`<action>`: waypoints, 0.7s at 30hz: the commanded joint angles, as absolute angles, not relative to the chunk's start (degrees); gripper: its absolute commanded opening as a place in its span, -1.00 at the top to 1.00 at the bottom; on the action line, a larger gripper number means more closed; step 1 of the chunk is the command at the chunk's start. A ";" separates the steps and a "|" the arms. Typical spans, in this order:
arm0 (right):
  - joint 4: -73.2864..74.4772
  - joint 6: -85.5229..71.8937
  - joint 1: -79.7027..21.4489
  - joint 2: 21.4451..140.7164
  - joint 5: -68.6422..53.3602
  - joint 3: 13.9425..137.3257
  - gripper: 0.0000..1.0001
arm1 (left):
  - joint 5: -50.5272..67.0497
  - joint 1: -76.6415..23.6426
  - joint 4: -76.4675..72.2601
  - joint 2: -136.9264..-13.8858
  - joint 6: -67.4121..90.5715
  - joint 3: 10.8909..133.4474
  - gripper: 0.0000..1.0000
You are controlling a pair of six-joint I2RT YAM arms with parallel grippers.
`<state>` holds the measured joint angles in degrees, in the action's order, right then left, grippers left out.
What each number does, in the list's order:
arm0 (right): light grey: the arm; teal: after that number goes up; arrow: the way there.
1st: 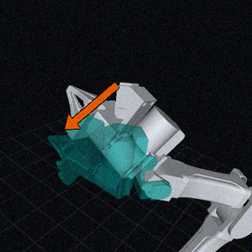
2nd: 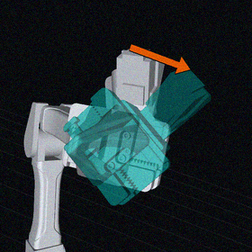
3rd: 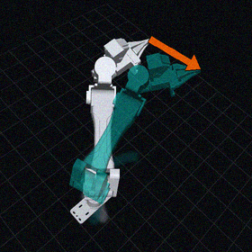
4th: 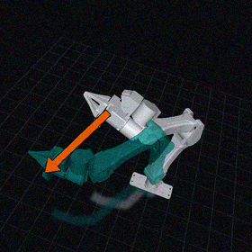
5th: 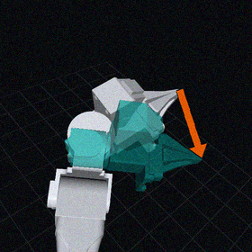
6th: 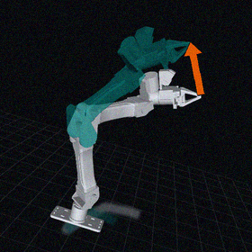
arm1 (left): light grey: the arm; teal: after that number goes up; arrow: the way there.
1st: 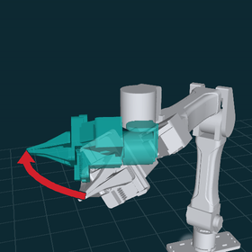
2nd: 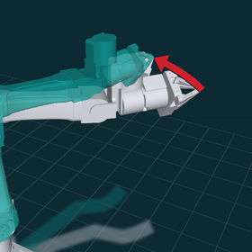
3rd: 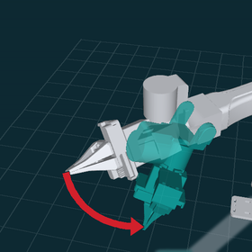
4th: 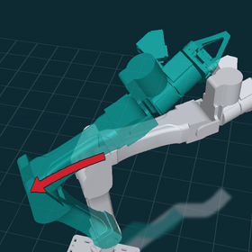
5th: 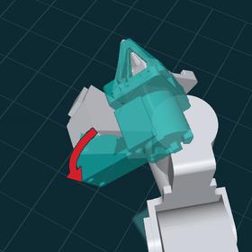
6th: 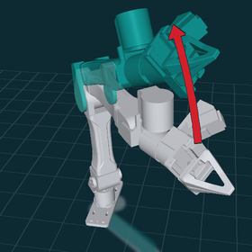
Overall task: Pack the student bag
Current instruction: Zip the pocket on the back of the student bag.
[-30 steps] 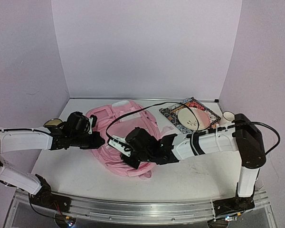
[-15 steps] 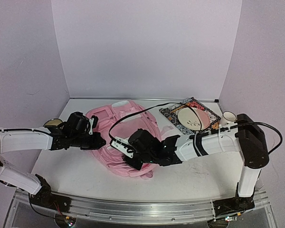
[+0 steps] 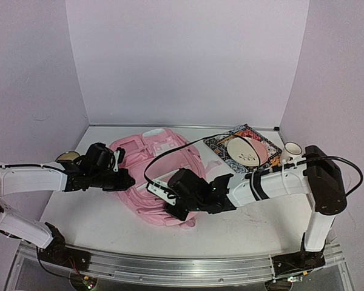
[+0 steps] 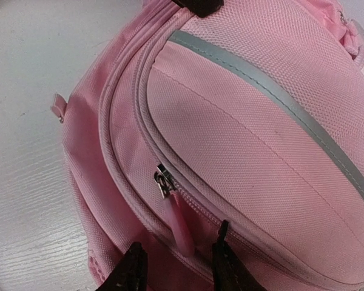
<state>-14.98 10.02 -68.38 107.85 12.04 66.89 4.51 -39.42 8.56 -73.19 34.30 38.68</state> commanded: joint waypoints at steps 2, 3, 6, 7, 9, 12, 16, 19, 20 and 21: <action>-12.26 10.64 -68.12 107.95 12.85 69.45 0.32 | 6.06 -39.73 10.48 -72.23 32.47 40.30 1.00; -12.30 10.86 -68.12 108.32 12.87 70.11 0.32 | 6.06 -39.73 10.51 -72.19 32.46 40.26 1.00; -12.31 11.63 -68.15 109.37 12.75 71.87 0.35 | 6.25 -39.73 10.56 -72.04 32.40 40.25 1.00; -12.31 11.85 -68.12 109.69 12.60 72.33 0.36 | 6.29 -39.74 10.52 -72.03 32.38 40.25 1.00; -12.30 12.17 -68.16 110.41 12.41 73.24 0.36 | 6.40 -39.73 10.46 -72.05 32.41 40.25 1.00; -12.30 12.22 -68.13 111.29 11.79 73.98 0.36 | 6.69 -39.73 10.48 -72.36 32.33 40.25 1.00; -12.22 12.06 -68.04 112.17 11.82 73.97 0.46 | 6.67 -39.73 10.53 -72.53 32.14 40.42 1.00; -12.12 11.82 -68.03 111.86 12.21 73.36 0.72 | 6.12 -39.77 10.51 -72.29 31.94 40.65 1.00; -12.04 11.64 -68.03 111.50 12.55 73.00 0.84 | 5.71 -39.74 10.58 -72.26 31.81 40.68 1.00; -11.98 11.49 -68.05 110.87 12.84 72.58 0.91 | 5.16 -39.73 10.76 -72.26 31.61 40.69 1.00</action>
<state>-12.71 11.90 -68.45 111.02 11.09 71.96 4.53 -39.38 8.62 -73.14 34.24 38.68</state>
